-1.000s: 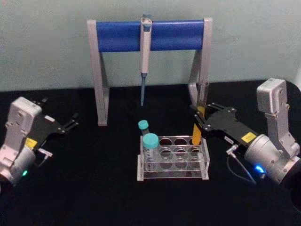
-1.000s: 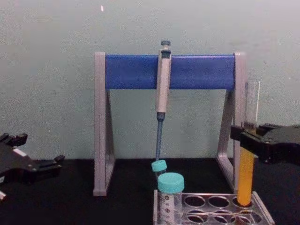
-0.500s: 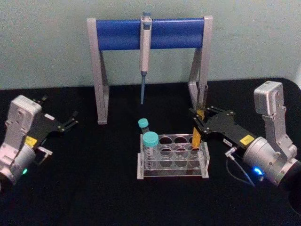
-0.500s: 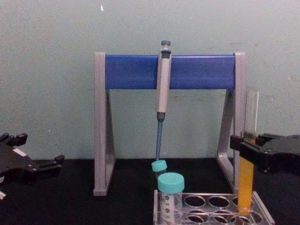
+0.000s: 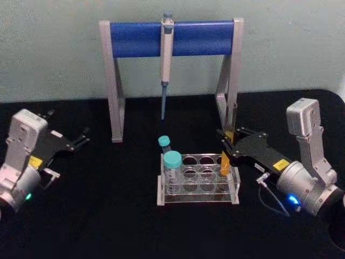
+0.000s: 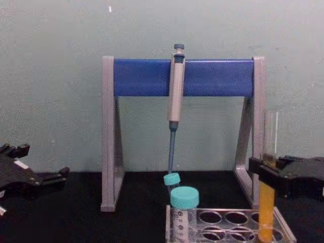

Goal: Pick up the test tube from the test tube rack, shake it, then place it back into the test tube rack.

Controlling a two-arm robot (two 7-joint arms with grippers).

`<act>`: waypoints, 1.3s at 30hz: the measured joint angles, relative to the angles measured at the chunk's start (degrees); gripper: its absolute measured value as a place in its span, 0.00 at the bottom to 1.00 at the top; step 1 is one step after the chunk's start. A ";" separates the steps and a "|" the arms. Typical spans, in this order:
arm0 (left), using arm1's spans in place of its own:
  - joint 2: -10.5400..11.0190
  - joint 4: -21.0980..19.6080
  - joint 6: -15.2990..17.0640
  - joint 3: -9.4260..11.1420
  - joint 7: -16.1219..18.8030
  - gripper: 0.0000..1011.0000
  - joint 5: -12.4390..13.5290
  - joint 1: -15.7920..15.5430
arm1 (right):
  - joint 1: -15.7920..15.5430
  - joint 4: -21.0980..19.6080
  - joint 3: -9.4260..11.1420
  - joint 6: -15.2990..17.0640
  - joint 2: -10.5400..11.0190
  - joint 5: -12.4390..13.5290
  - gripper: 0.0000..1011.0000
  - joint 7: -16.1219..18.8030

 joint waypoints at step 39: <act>0.00 0.00 0.00 0.00 0.00 0.99 0.00 0.00 | 0.21 2.55 -0.41 1.07 -0.96 -0.72 0.23 -0.01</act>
